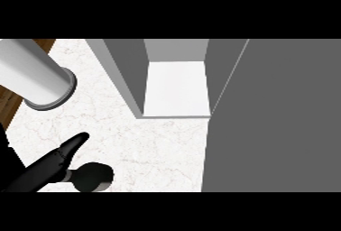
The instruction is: Pick up the wine, place it into the cabinet and close the cabinet
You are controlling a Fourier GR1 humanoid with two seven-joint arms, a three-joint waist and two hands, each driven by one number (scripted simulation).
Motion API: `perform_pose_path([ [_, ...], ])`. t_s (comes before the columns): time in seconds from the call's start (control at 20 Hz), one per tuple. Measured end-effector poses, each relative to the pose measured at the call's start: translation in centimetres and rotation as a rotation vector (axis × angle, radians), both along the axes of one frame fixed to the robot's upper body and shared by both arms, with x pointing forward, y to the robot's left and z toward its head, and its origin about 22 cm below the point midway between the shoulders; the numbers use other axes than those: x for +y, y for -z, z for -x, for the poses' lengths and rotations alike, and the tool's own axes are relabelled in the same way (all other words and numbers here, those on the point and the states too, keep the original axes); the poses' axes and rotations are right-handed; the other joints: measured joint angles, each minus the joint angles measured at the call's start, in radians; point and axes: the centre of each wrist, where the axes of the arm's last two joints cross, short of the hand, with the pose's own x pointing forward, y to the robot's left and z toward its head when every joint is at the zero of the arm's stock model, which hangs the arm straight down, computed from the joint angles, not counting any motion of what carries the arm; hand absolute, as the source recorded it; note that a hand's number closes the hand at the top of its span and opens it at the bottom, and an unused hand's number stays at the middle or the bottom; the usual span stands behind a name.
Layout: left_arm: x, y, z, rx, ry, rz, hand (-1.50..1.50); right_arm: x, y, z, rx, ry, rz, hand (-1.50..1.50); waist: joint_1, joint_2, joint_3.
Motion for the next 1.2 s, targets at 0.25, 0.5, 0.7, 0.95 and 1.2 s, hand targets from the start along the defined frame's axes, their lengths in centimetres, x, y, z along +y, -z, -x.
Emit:
perform_pose_path([
  [0.25, -3.5, -1.4, 1.1, -0.019, -0.043, 0.049, -1.5, 0.3, -1.5, 1.4, 0.02, -0.061, -0.015, -1.5, -0.003, 0.0, 0.002],
  [0.5, -5.9, -2.5, 1.8, -0.021, -0.044, 0.046, -1.5, 0.1, -2.3, 2.3, 0.028, -0.073, -0.016, -1.5, -0.001, -0.001, 0.003],
  [0.7, -7.2, -3.6, 2.3, -0.016, -0.035, 0.032, -1.5, 0.5, -2.6, 2.3, 0.041, -0.08, -0.022, -1.5, 0.006, -0.003, 0.003],
  [0.95, -8.2, -5.0, 3.1, -0.013, -0.046, 0.023, -1.5, 0.7, -3.0, 2.1, 0.047, -0.073, -0.022, -1.5, 0.011, -0.005, 0.003],
  [1.2, -9.1, -6.3, 3.5, -0.029, -0.084, -0.025, -1.5, 0.8, -3.3, 2.0, 0.054, -0.073, -0.013, -1.5, 0.011, -0.007, 0.003],
])
